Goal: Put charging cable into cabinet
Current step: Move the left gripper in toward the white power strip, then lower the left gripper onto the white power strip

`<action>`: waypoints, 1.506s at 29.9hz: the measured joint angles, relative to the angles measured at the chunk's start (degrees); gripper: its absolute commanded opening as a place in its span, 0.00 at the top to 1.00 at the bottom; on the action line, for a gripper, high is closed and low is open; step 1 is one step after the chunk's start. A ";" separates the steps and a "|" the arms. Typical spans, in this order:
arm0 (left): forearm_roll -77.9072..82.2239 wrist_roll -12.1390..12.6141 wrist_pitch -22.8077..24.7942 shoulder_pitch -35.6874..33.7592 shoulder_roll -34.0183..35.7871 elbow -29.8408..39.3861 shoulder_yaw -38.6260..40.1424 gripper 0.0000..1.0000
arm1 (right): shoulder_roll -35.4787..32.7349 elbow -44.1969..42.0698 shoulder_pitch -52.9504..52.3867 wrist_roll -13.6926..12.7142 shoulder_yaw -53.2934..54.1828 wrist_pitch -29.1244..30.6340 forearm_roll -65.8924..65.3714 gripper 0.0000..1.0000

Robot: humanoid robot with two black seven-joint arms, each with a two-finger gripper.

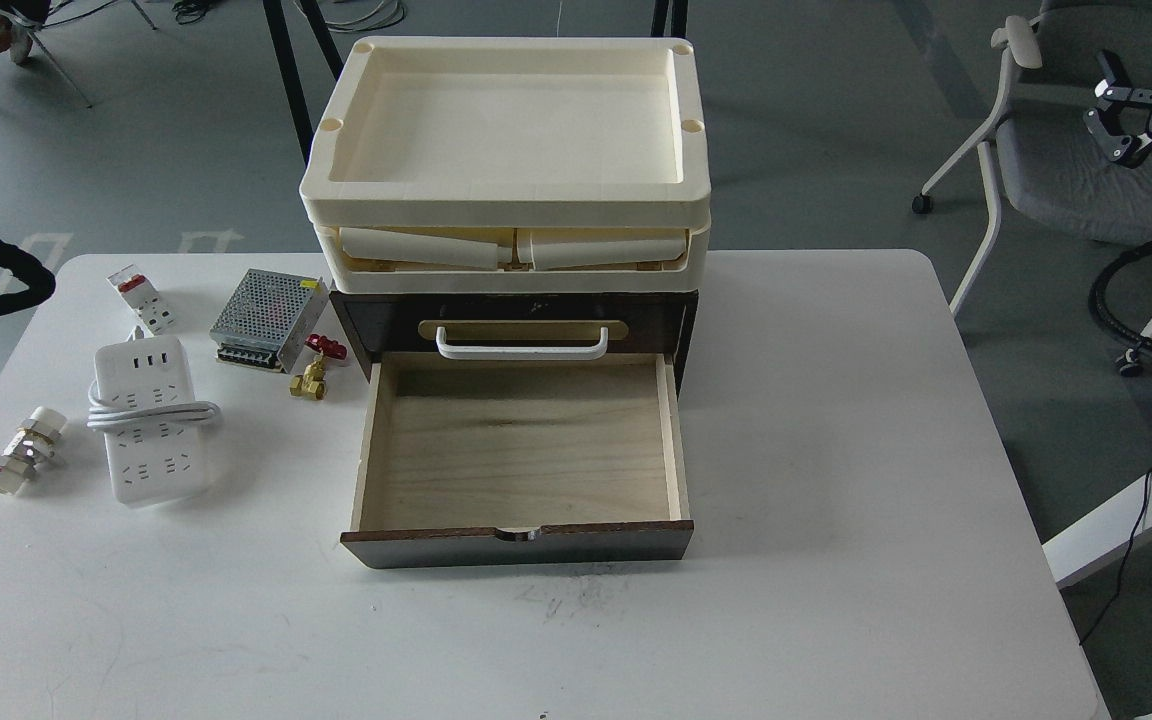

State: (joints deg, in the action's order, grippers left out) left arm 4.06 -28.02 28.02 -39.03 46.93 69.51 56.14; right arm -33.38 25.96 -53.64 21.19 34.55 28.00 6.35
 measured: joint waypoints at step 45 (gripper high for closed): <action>120.94 0.01 -8.58 -1.23 3.95 -15.39 -33.18 0.05 | -1.80 -0.22 6.32 -0.01 1.23 0.00 0.07 0.00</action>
State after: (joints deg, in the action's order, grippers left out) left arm 125.00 -28.01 19.44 -40.26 50.88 54.13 22.97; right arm -35.18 25.74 -47.33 21.18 35.78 28.00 6.42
